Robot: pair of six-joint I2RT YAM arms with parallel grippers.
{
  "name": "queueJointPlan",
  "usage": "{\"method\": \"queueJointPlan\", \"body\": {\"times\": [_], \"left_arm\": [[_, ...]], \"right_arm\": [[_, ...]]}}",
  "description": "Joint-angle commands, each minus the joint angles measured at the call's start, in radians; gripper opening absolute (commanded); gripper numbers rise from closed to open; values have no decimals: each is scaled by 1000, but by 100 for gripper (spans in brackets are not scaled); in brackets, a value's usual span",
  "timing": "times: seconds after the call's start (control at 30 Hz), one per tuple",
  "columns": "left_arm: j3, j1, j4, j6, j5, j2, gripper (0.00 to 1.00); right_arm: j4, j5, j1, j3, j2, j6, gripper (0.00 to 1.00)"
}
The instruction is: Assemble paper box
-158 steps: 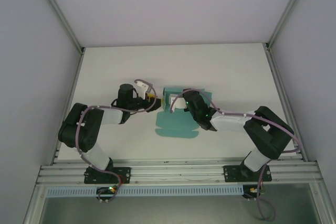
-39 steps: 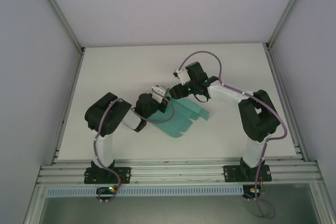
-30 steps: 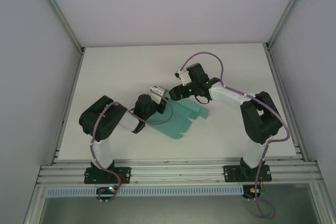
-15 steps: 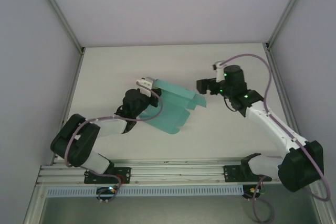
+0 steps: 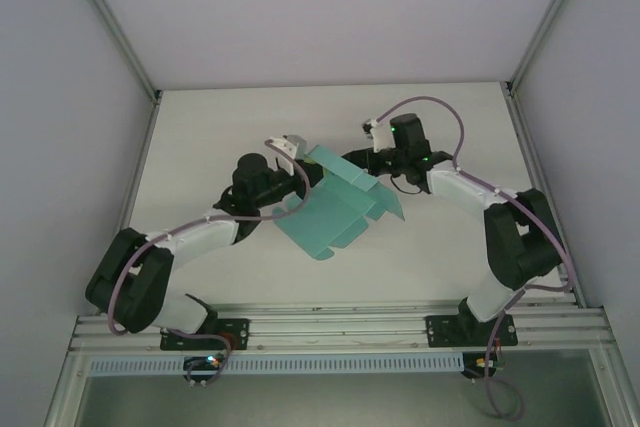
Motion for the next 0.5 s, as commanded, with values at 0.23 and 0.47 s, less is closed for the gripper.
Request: {"method": "queueJointPlan", "body": {"times": [0.23,0.47], "left_arm": [[147,-107,-274,64,-607,116,0],[206,-175,-321,101,-835,157,0]], "right_arm": [[206,-282,68,14,29,36,94],[261,-280,85,4,15,77,94]]}}
